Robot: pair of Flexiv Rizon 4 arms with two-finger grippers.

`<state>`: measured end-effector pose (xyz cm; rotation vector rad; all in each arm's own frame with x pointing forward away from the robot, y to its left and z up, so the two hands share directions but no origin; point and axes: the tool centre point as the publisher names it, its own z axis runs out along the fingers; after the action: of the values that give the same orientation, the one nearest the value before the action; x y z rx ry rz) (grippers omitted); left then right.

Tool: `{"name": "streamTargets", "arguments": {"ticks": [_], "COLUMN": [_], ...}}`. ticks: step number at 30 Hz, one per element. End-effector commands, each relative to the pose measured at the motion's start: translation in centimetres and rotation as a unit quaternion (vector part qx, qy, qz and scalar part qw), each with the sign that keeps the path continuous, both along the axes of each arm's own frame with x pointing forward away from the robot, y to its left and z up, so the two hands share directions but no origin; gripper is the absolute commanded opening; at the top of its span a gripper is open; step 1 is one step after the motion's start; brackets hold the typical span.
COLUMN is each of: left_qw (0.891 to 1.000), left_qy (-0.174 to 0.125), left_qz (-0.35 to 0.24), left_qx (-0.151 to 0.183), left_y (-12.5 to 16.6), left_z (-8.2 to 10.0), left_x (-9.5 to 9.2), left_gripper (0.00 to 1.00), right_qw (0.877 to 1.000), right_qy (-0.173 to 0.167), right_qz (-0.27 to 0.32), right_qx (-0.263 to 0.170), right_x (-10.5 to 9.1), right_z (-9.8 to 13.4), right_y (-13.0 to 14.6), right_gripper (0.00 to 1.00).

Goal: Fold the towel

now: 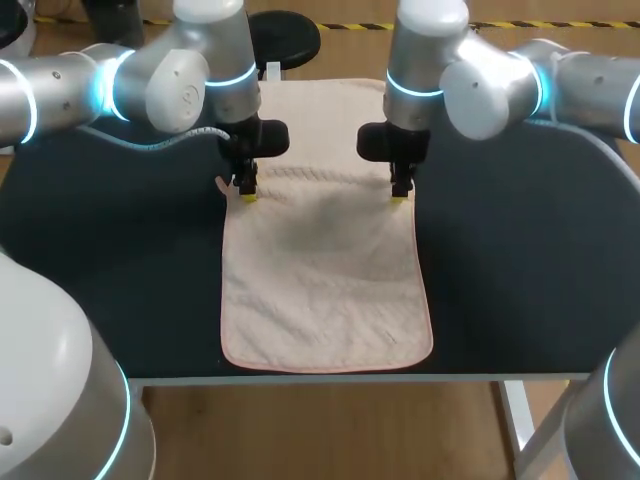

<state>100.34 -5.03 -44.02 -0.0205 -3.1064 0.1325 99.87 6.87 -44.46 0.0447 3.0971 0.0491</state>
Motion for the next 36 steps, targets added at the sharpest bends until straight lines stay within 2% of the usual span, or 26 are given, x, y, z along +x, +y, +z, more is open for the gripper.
{"name": "streamTargets", "arguments": {"ticks": [1, 5, 12, 21, 29, 36], "left_qw": [1.0, 1.0, 0.999, 0.996, 0.987, 0.975], "left_qy": [-0.006, -0.017, -0.038, -0.081, -0.159, -0.218], "left_qz": [0.003, 0.004, 0.003, 0.02, 0.025, 0.034], "left_qx": [-0.001, -0.005, -0.012, -0.024, -0.022, -0.016], "left_y": [0.1, 0.2, 0.0, 0.3, 0.3, 0.5], "left_z": [0.1, 1.1, 3.2, 7.4, 13.8, 19.4], "left_x": [-0.3, -0.3, -0.4, -0.1, 1.0, 2.3], "left_gripper": [0.0, 0.0, 0.0, 0.0, 0.0, 0.0], "right_qw": [1.0, 1.0, 0.999, 0.997, 0.993, 0.984], "right_qy": [-0.001, -0.006, -0.033, -0.067, -0.107, -0.156], "right_qz": [-0.003, -0.006, -0.009, -0.007, 0.024, 0.039], "right_qx": [0.001, 0.002, 0.02, 0.038, 0.043, 0.071], "right_x": [-0.2, -0.3, 0.1, 0.7, 1.8, 2.9], "right_z": [0.2, 0.6, 3.0, 7.0, 13.1, 18.8], "right_y": [-0.4, -0.6, -0.6, -0.8, -0.8, -0.7], "right_gripper": [0.0, 0.0, 0.0, 0.0, 0.0, 0.0]}}
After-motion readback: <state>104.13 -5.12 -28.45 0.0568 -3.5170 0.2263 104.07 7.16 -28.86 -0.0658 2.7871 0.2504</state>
